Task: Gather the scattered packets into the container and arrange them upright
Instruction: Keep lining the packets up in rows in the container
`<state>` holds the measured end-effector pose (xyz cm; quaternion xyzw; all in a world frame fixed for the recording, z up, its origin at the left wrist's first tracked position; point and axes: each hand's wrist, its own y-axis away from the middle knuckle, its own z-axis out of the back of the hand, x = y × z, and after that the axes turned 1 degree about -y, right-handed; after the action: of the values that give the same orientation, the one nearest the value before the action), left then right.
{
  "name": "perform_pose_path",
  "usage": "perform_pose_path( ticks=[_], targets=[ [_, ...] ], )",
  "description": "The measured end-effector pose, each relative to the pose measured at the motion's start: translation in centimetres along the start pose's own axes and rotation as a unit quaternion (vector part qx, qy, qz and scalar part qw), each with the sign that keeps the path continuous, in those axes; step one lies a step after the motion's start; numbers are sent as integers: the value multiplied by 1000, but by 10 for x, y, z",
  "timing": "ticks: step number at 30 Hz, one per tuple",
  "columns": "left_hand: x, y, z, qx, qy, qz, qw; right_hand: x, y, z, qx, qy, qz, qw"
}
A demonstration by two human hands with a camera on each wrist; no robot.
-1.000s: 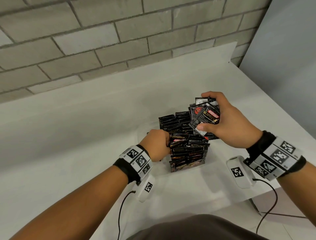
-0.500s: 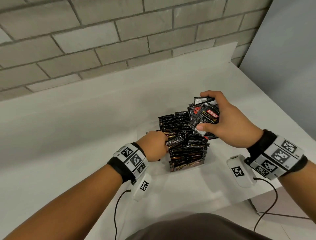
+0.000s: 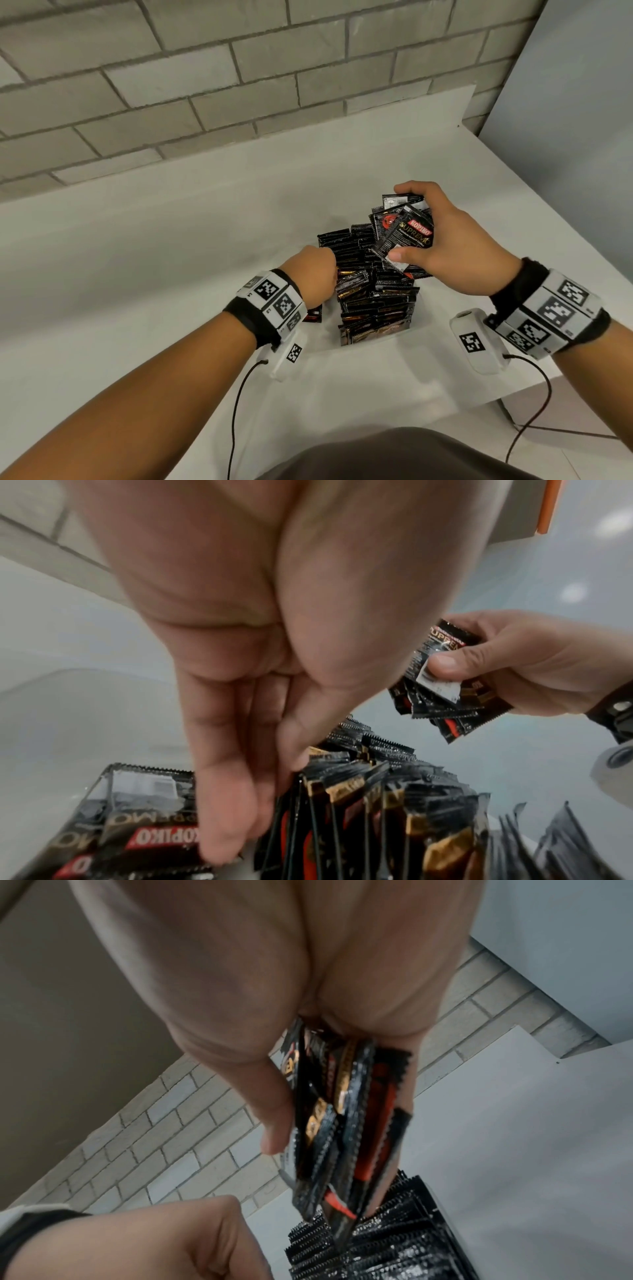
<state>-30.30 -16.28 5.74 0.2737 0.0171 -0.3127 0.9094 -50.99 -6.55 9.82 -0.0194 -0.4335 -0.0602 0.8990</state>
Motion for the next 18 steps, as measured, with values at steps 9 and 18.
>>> perform_pose_path(
  ticks=[9, 18],
  targets=[
    [16, 3, 10, -46, 43, 8, 998, 0, 1, -1, 3, 14, -3, 1000],
    [9, -10, -2, 8, -35, -20, 999, 8, 0, -1, -3, 10, 9, 1000]
  ],
)
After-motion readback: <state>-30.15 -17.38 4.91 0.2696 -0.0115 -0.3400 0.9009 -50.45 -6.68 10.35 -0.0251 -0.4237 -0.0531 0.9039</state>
